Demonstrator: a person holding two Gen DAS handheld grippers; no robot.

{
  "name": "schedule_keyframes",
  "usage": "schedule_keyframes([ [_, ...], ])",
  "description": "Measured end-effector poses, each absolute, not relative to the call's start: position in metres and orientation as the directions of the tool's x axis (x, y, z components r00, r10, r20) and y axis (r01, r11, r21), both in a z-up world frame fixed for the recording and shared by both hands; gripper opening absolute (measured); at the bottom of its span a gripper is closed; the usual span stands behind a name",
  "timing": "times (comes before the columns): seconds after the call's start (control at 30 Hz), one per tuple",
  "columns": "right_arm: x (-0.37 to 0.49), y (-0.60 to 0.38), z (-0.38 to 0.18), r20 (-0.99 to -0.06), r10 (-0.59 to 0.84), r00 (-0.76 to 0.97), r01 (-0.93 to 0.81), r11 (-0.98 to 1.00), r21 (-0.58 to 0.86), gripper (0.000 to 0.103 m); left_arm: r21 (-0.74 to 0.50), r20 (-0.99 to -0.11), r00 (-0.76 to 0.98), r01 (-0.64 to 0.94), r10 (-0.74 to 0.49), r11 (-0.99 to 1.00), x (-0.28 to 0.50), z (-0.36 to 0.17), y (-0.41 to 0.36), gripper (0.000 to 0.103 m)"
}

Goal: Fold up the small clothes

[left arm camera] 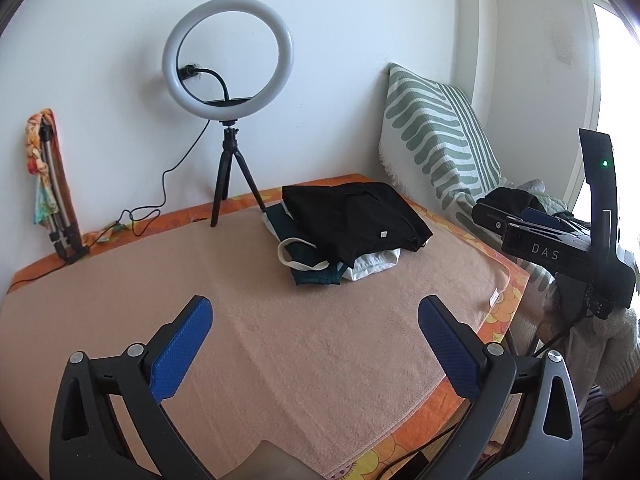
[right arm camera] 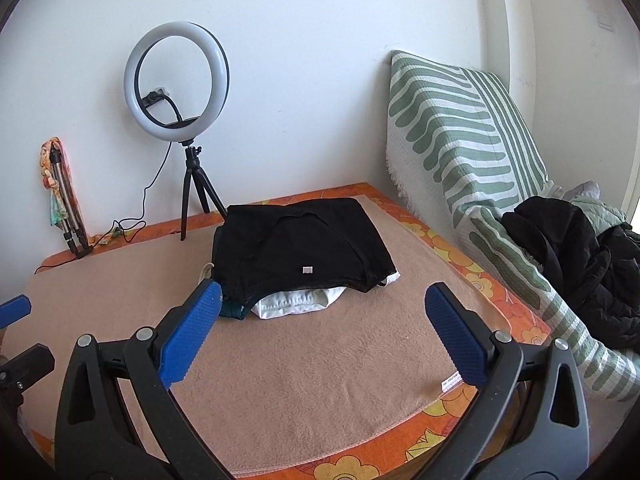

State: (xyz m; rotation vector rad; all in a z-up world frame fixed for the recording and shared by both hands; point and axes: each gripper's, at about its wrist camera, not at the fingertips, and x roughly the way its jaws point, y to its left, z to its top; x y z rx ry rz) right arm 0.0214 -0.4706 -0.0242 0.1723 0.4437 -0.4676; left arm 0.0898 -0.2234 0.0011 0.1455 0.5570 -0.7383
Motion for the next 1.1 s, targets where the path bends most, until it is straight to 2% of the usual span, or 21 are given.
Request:
schedule_keyframes([
  [1.1, 0.034, -0.456, -0.021, -0.45, -0.365, 0.815, 0.443, 0.893, 0.08, 0.103, -0.026, -0.523, 0.633, 0.657, -0.571, 0.753, 0.088, -0.002, -0.206, 0.102],
])
